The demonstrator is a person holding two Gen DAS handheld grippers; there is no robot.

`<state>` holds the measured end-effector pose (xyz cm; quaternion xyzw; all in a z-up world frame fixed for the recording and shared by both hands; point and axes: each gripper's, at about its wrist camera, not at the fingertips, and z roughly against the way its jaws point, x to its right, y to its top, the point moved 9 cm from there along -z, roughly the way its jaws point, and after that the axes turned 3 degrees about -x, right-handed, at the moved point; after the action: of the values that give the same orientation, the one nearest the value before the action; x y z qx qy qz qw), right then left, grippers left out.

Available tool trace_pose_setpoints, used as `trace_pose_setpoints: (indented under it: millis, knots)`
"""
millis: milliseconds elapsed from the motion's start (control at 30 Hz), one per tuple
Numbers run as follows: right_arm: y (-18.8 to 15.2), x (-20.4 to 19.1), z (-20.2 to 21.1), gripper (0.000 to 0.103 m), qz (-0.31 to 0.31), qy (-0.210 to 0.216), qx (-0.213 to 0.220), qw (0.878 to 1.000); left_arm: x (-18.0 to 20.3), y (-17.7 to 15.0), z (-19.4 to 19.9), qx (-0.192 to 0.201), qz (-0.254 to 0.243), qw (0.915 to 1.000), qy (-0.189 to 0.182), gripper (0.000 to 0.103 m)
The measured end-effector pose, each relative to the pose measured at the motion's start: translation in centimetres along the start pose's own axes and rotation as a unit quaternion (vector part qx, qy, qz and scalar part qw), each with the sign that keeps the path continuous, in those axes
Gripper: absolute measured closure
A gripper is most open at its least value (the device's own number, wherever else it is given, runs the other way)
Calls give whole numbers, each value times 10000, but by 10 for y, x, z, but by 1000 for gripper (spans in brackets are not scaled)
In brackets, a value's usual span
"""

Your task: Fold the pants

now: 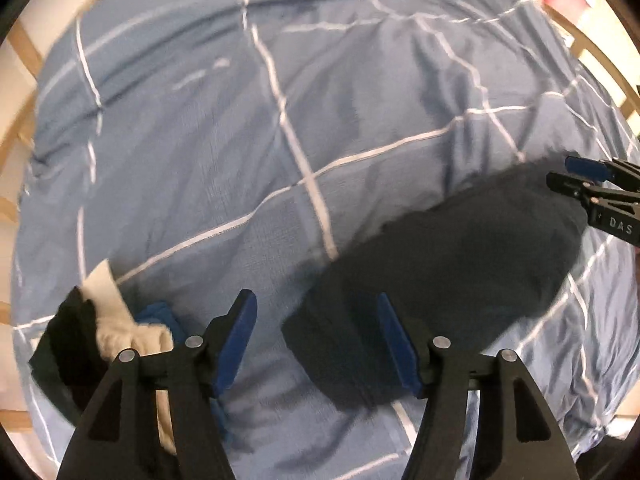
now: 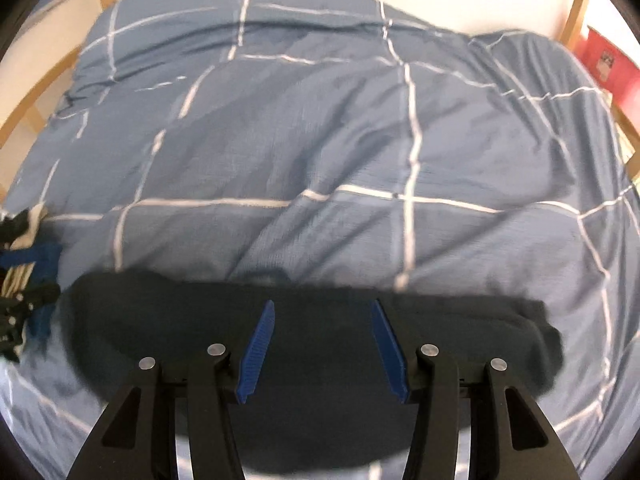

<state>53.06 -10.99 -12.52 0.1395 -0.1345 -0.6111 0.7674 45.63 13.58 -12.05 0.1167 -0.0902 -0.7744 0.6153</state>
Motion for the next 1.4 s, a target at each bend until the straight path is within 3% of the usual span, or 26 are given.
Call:
trace_pose_setpoints:
  millis: [233, 400, 500, 767, 967, 1167, 1233, 1267, 1300, 1367, 1400]
  knots:
    - [-76, -23, 40, 53, 499, 219, -40, 9985, 15, -54, 11, 159, 163, 9993, 301, 41]
    - [-132, -41, 27, 53, 988, 177, -307, 9945, 15, -89, -10, -22, 266, 9994, 214, 41]
    - [-148, -49, 11, 53, 1069, 181, -330, 9936, 12, -100, -17, 20, 345, 9993, 141, 42]
    - [-148, -56, -12, 53, 1148, 56, -176, 9932, 8, -99, -32, 103, 806, 9963, -270, 43]
    - [-140, -51, -22, 53, 1028, -27, -103, 9946, 9, -96, -56, -83, 1071, 9931, -478, 43]
    - [-139, -59, -31, 53, 1344, -107, -65, 9909, 18, -86, -62, -88, 1002, 9938, -478, 43]
    - [-139, -60, -31, 54, 1408, -100, -71, 9900, 21, -85, -65, -120, 962, 9939, -525, 51]
    - [-139, -59, -31, 55, 1400, -95, -78, 9901, 24, -84, -65, -153, 944, 9936, -609, 62]
    - [-138, -57, -31, 57, 1370, -77, -86, 9905, 26, -83, -66, -201, 934, 9933, -655, 67]
    - [-137, -53, -30, 74, 1316, -74, -96, 9912, 27, -83, -63, -216, 909, 9937, -612, 73]
    - [-136, -51, -30, 76, 1313, -53, -115, 9913, 26, -83, -61, -245, 904, 9938, -598, 76]
